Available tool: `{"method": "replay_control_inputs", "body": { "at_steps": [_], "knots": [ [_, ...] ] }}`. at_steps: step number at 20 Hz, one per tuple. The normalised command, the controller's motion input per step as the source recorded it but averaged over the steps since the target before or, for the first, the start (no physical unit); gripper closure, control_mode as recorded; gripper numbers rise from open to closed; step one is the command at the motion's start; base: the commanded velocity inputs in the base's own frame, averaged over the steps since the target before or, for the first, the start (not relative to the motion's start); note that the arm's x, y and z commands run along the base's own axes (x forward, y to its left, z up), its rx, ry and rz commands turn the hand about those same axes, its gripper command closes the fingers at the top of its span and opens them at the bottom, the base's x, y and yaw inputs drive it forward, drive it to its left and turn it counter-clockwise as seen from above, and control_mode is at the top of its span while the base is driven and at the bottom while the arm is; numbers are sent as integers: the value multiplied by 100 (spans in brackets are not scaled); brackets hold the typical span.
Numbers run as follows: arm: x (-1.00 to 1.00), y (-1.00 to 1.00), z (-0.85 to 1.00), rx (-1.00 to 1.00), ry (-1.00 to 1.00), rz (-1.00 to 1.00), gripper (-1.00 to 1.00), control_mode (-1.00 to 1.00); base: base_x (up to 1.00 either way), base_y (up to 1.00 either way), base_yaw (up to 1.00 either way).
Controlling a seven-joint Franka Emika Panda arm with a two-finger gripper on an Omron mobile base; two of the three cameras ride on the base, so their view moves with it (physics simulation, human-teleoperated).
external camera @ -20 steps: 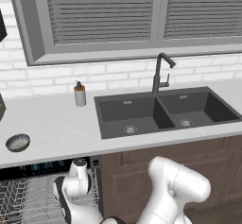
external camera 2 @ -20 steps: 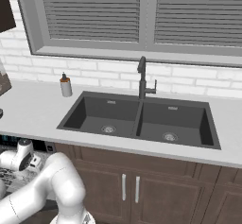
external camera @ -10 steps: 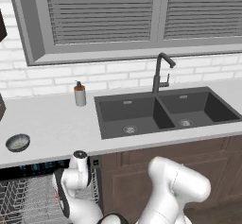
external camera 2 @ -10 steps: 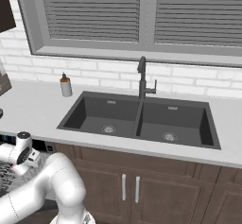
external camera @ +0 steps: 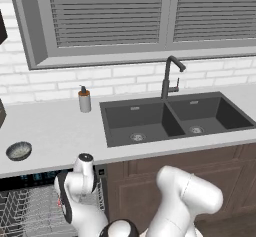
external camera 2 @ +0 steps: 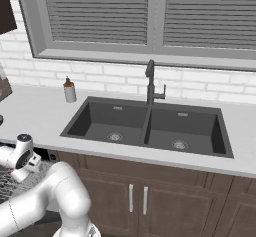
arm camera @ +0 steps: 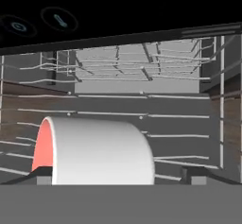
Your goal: Pick up the cup and bowl from the counter, place them in the dishwasher, and close the dishwasher door.
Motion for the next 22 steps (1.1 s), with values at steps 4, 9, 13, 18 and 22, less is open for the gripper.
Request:
{"method": "replay_control_inputs", "body": {
  "at_steps": [4, 9, 13, 18, 22],
  "knots": [
    [67, 0, -62, 2, -14, 0, -100, -100, 0, 0, 0],
    [22, 0, -100, 1, -21, 3, -100, -100, 0, 0, 0],
    [-11, 0, -68, 0, -11, 7, -100, -100, 0, 0, 0],
    [-19, 3, 45, 0, -9, 8, -100, -100, 0, 0, 0],
    [-27, 12, 96, 3, -8, 5, -100, -100, 0, 0, 0]
  ]
}}
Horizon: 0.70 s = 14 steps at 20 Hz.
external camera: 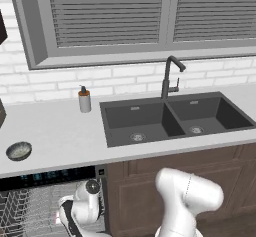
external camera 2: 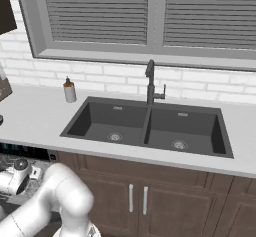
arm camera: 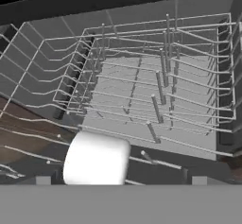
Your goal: Pick up the cup and bowl from the counter, place them in the dishwasher, and close the dishwasher door.
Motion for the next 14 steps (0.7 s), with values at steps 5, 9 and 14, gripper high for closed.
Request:
{"method": "replay_control_inputs", "body": {
  "at_steps": [5, 9, 14],
  "knots": [
    [-39, 2, 100, 3, 0, 5, -100, -100, 0, 0, 0],
    [-35, 0, 100, 2, 0, 9, -100, -100, 0, 0, 0],
    [-38, 0, 100, 0, 4, 2, -100, -100, 0, 0, 0]
  ]
}}
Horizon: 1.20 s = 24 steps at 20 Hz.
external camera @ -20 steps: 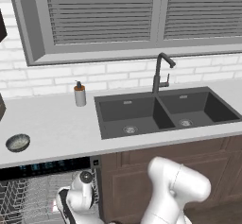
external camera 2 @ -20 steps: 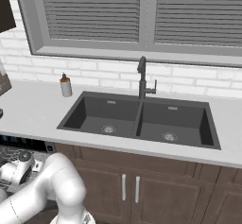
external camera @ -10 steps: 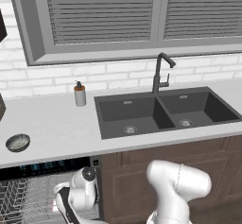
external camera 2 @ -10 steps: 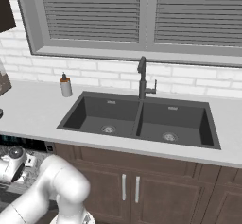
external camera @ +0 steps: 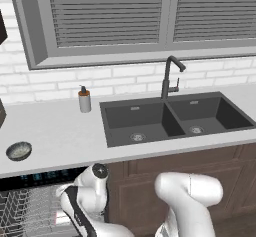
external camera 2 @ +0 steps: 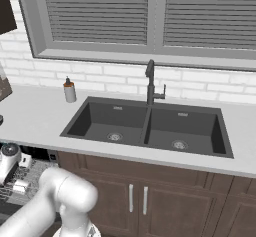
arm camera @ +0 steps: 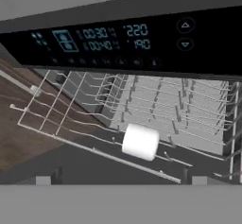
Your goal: Pick up the cup and bowl from the counter, place them in the dishwasher, and close the dishwasher door.
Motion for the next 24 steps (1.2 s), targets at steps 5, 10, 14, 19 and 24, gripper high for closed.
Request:
{"method": "replay_control_inputs", "body": {
  "at_steps": [5, 10, 14, 19, 24],
  "knots": [
    [-21, 0, 100, 0, 15, 0, -100, -100, 0, 0, 0],
    [0, 4, 100, 0, 21, 0, -100, -100, 0, 0, 0],
    [0, 6, 92, -5, 30, 1, -100, -100, 0, 0, 0],
    [21, 16, 72, -8, 39, 0, -100, -100, 0, 0, 0],
    [43, 36, 14, -13, 42, 0, -100, -100, 0, 0, 0]
  ]
}}
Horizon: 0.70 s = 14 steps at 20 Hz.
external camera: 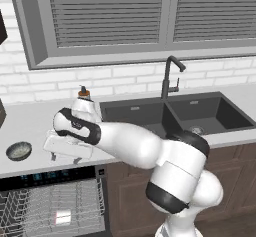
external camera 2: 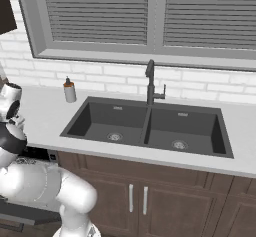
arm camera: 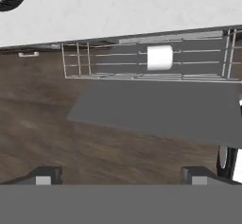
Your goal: Pick up the cup and bowl from the counter, place them in the dishwasher, and close the dishwasher door.
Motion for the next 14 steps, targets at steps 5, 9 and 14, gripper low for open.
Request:
{"method": "replay_control_inputs", "body": {
  "at_steps": [5, 9, 14],
  "knots": [
    [24, 19, 0, -8, 14, 0, -100, -100, 0, 0, 0],
    [23, 25, 0, -11, 7, 0, -100, -100, 0, 0, 0],
    [32, 14, 0, -8, 0, 0, -100, -100, 0, 0, 0]
  ]
}}
